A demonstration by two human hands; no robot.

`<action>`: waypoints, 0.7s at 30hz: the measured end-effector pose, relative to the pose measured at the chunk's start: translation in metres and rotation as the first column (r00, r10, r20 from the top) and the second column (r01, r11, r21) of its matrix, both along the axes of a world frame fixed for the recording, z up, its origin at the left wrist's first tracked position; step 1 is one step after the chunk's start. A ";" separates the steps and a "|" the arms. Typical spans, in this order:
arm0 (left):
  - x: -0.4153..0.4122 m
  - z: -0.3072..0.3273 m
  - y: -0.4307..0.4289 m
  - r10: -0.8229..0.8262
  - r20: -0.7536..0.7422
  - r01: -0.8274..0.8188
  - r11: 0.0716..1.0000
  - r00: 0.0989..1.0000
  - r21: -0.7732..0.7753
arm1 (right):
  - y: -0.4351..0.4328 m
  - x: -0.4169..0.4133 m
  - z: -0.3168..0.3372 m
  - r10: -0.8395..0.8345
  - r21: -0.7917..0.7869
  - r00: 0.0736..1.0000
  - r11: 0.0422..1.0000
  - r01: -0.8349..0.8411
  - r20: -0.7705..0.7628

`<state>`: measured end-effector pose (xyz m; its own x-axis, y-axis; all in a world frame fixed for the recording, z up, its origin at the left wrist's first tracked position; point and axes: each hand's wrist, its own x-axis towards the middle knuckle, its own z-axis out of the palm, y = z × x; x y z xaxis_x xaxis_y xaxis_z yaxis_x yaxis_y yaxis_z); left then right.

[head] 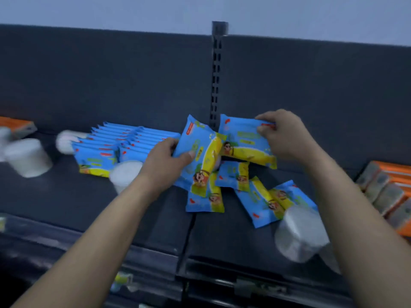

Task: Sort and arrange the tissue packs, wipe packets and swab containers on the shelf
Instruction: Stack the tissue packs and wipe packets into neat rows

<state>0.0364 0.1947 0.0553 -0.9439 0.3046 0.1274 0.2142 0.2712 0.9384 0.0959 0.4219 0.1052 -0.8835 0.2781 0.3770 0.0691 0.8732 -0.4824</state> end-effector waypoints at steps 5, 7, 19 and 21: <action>-0.017 0.004 -0.101 0.095 -0.079 -0.093 0.995 0.992 0.035 | -0.092 -0.038 -0.009 0.059 -0.202 0.996 0.977 -0.073 -0.074; -0.027 0.003 -0.137 0.155 -0.086 -0.150 0.987 0.984 0.057 | -0.120 -0.053 -0.013 0.083 -0.270 0.993 0.957 -0.104 -0.088; -0.084 -0.012 -0.221 0.228 -0.171 -0.242 0.968 0.959 -0.068 | -0.192 -0.142 -0.031 0.242 -0.281 0.968 0.927 -0.250 -0.064; -0.098 -0.019 -0.226 0.199 -0.157 -0.219 0.968 0.967 -0.126 | -0.195 -0.154 -0.037 0.272 -0.247 0.962 0.931 -0.268 -0.018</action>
<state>-0.0619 -0.0312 0.0367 -0.9637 0.1271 0.2348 0.2670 0.4515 0.8514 -0.0576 0.2266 0.0681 -0.9435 0.1098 0.3127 -0.1435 0.7152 -0.6840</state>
